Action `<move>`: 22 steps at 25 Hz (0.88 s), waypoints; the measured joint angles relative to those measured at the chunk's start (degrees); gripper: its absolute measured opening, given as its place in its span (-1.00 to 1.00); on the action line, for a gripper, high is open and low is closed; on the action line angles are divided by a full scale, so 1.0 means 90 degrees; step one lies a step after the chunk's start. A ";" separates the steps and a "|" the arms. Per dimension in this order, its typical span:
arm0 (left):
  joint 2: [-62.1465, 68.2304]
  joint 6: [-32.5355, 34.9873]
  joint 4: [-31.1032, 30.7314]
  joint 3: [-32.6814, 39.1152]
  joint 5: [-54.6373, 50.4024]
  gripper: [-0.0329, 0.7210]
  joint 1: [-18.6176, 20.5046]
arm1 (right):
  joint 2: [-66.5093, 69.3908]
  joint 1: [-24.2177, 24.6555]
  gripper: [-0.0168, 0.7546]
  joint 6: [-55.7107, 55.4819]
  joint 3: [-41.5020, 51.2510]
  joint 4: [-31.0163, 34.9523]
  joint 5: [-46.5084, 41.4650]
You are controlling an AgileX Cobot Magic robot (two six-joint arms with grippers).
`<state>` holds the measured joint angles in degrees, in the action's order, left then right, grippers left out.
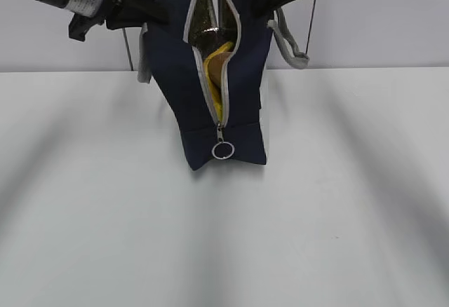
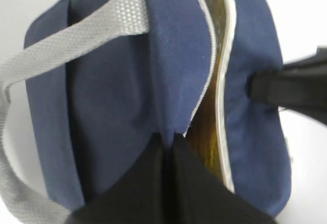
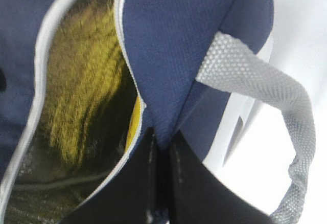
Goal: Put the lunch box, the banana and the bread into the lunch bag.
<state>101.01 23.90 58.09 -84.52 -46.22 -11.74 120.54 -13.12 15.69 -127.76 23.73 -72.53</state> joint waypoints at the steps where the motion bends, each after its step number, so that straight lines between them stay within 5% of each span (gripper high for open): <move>1: 0.0022 0.0000 0.0037 0.0000 0.0136 -0.92 -0.0047 | -0.0034 0.0000 -0.97 -0.0014 0.0087 -0.0014 0.0000; 22: 0.1031 0.0005 0.0507 0.0000 0.0407 -0.92 -0.0124 | 0.0326 0.0000 -0.98 -0.0016 0.0750 -0.0078 0.0130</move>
<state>110.29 23.95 62.65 -84.52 -42.56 -12.85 123.48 -13.12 15.54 -121.00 23.04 -71.36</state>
